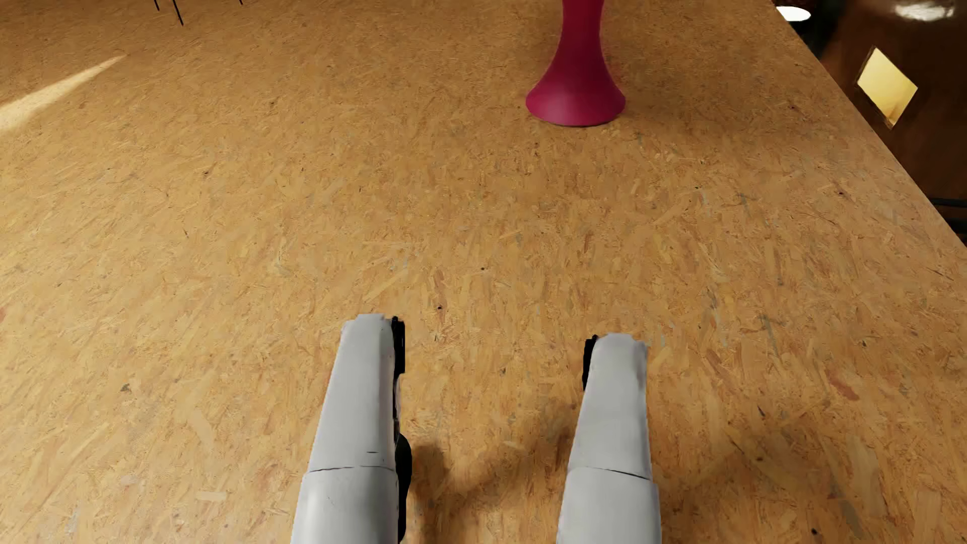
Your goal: Get off of the light teal box
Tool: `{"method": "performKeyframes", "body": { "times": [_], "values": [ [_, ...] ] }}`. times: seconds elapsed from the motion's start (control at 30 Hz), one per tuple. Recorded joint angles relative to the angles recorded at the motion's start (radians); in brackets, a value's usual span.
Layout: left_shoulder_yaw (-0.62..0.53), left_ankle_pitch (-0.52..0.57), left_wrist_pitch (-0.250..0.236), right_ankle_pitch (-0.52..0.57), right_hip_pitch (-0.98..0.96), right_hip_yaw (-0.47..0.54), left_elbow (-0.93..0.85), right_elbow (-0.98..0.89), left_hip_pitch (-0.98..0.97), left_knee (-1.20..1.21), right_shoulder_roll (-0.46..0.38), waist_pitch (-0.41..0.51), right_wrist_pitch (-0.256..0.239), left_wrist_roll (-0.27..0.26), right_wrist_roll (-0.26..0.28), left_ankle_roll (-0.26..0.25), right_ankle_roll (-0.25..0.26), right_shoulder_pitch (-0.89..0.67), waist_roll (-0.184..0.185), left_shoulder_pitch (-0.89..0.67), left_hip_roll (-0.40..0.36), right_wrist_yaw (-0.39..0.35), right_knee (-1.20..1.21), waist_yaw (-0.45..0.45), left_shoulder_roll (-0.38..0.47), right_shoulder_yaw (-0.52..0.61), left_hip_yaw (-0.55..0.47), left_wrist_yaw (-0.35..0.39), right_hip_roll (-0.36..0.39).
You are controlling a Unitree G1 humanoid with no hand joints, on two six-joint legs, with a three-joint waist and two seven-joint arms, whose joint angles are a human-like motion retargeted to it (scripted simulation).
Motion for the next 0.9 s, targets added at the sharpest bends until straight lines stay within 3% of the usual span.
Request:
{"method": "performKeyframes", "body": {
  "times": [0.1, 0.23, 0.43, 0.67, 0.73, 0.8, 0.87, 0.9],
  "values": [
    [0.001, 0.005, -0.011, 0.001, 0.002, 0.004, -0.061, -0.09, 0.011, -0.003, 0.002, -0.002, -0.015, 0.011, 0.021, -0.002, -0.001, 0.039, 0.0, 0.033, -0.008, 0.01, 0.002, 0.001, -0.013, -0.016, -0.001, -0.039, -0.003],
    [-0.035, 0.008, -0.022, 0.005, 0.008, 0.005, -0.09, -0.139, 0.023, -0.008, -0.013, -0.003, -0.042, 0.011, -0.028, 0.005, -0.006, -0.002, 0.005, -0.004, -0.016, 0.018, 0.001, -0.001, -0.02, 0.033, 0.001, -0.021, 0.002],
    [-0.075, 0.007, -0.02, -0.001, 0.017, 0.008, -0.11, -0.097, 0.036, -0.009, -0.015, 0.017, -0.026, -0.007, -0.014, 0.009, -0.006, -0.077, 0.01, -0.062, -0.02, -0.04, 0.003, -0.006, -0.007, 0.062, 0.003, 0.009, 0.003],
    [-0.069, -0.004, -0.015, -0.043, -0.044, 0.019, -0.148, -0.124, -0.017, -0.007, -0.029, 0.084, -0.021, -0.028, 0.001, -0.008, -0.013, -0.097, 0.01, -0.109, -0.004, -0.04, 0.011, -0.01, -0.003, 0.051, 0.001, 0.018, 0.016],
    [-0.054, -0.013, -0.016, -0.049, -0.089, 0.027, -0.215, -0.239, -0.06, 0.0, -0.056, 0.1, -0.027, -0.039, 0.024, -0.015, -0.011, -0.059, 0.009, -0.106, 0.003, -0.007, 0.016, -0.012, 0.015, 0.005, -0.004, 0.008, 0.023],
    [-0.008, -0.024, -0.02, -0.053, -0.152, 0.039, -0.348, -0.447, -0.122, 0.012, -0.106, 0.108, -0.034, -0.09, 0.054, -0.028, -0.004, 0.011, 0.007, -0.078, 0.013, -0.02, 0.026, -0.013, 0.052, -0.059, -0.014, 0.043, 0.031],
    [0.061, -0.035, -0.03, -0.052, -0.22, 0.051, -0.564, -0.721, -0.188, 0.029, -0.165, 0.114, -0.05, -0.175, 0.069, -0.046, -0.003, 0.093, 0.0, -0.022, 0.029, -0.094, 0.039, -0.016, 0.099, -0.116, -0.026, 0.146, 0.046],
    [0.098, -0.04, -0.049, -0.043, -0.258, 0.057, -0.695, -0.856, -0.222, 0.037, -0.197, 0.118, -0.057, -0.216, 0.078, -0.057, -0.002, 0.118, -0.004, 0.003, 0.04, -0.176, 0.045, -0.017, 0.122, -0.127, -0.032, 0.228, 0.054]
  ]
}}
